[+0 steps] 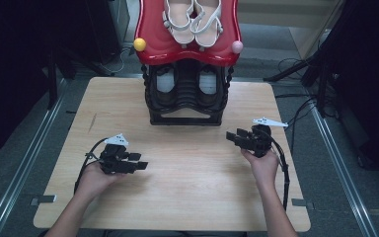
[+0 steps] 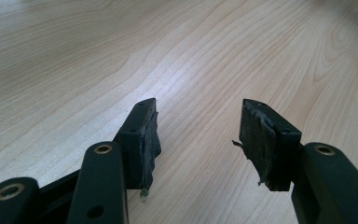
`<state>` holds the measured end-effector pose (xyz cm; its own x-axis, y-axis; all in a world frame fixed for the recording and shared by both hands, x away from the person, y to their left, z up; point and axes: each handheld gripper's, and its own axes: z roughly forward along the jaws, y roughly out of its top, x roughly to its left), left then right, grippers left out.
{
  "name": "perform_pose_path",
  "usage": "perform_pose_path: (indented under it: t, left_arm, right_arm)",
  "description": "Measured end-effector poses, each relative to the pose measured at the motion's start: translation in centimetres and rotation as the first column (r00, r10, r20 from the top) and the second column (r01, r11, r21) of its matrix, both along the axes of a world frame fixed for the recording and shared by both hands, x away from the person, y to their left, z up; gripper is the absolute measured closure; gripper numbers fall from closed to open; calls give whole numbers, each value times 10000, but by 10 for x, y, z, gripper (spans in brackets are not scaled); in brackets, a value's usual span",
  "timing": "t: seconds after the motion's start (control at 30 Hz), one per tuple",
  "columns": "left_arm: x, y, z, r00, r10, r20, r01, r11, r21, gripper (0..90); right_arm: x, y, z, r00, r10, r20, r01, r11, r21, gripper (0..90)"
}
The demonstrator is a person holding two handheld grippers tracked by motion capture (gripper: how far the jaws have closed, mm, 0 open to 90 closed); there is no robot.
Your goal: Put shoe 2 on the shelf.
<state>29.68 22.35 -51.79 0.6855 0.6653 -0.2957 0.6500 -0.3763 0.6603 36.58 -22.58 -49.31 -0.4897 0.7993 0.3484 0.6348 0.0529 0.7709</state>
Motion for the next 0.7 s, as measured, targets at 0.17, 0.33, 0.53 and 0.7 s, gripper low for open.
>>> perform_pose_path:
  t: [0.17, 0.33, 0.53, 0.7]
  left_arm:
    - [0, -2, 0, 10000, -87, 37, 86, 9999, 55, 459]
    - [0, -1, -1, 10000, -72, -15, 72, 10000, -11, 451]
    - [0, -2, -1, 10000, -22, -69, 22, 10000, -40, 431]
    - [1, -3, -2, 9999, 69, -110, -69, 10000, -14, 406]
  right_arm:
    - [-1, 5, -7, 9998, 127, -131, -128, 9998, -127, 438]
    - [-2, 6, -10, 9995, 141, -265, -146, 9997, -182, 436]
    - [-1, 7, -12, 9991, 229, -347, -242, 9991, -353, 429]
    - [-2, 7, -12, 9991, 248, -330, -260, 9989, -380, 428]
